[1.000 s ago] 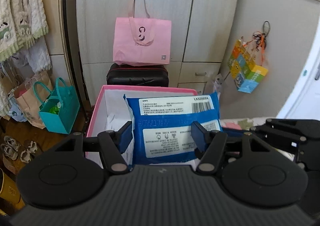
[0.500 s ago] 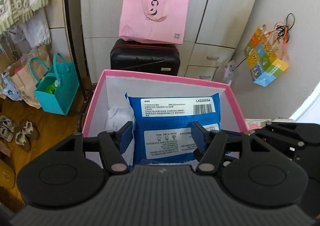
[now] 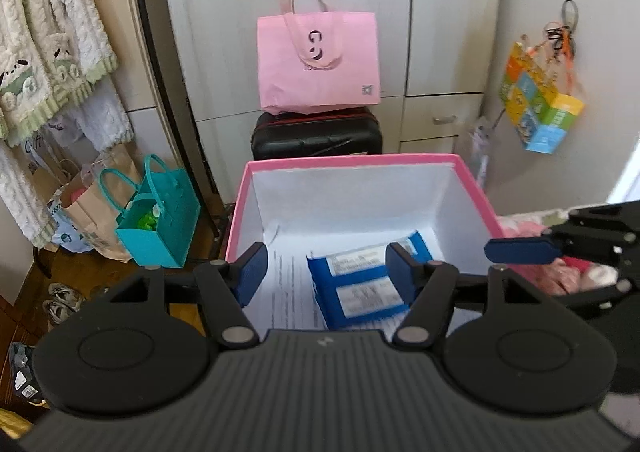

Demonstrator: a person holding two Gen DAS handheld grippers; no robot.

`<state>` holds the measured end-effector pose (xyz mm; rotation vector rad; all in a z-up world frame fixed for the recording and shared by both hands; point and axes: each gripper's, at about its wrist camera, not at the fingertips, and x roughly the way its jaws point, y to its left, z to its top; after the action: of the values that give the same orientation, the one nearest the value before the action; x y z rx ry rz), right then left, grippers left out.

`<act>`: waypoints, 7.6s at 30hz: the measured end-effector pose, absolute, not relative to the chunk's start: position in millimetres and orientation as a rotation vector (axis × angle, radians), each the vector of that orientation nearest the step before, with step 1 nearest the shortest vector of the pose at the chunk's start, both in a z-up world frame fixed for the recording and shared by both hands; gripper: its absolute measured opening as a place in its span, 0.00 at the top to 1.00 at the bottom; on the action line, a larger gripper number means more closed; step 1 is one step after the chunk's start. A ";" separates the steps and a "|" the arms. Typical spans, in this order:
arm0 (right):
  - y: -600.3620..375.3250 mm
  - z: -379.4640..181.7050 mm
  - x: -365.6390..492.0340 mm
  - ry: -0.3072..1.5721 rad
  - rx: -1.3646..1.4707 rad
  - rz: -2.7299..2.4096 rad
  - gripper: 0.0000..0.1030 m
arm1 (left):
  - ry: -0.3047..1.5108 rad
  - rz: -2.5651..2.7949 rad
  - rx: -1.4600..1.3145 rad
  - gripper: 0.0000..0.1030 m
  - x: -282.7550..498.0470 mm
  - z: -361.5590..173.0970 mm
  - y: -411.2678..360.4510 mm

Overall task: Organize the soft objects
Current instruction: 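Withdraw the right tool from the box toward the lilac plush toy, then grasp the lilac plush toy with the right tool and lift it, then carry the lilac plush into the pink shoebox and open the right tool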

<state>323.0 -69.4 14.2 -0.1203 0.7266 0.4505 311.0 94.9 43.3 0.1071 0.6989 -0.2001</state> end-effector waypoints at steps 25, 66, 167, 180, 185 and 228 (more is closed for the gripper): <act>-119.0 104.5 139.6 0.582 -0.106 0.633 0.48 | 0.505 -0.408 0.300 0.28 99.6 126.0 95.2; -271.4 -58.5 24.5 0.522 -0.126 0.167 0.35 | 0.576 -0.725 0.318 0.27 93.2 -24.8 -69.0; -118.2 -8.7 61.6 0.762 -0.068 0.503 0.47 | 0.876 -0.530 0.007 0.45 75.8 25.3 43.0; -67.3 46.1 121.7 0.545 -0.178 0.482 0.46 | 0.663 -0.455 0.041 0.45 132.2 83.8 80.7; -59.8 56.8 170.7 0.515 -0.192 0.510 0.46 | 0.627 -0.413 0.005 0.46 170.3 86.9 94.7; -67.4 24.5 299.0 0.719 -0.224 0.472 0.40 | 0.643 -0.286 0.010 0.40 256.4 61.9 128.0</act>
<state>299.0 -67.4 24.5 -0.2239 0.7187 0.4724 256.4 128.0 61.9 0.0096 0.6425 -0.2860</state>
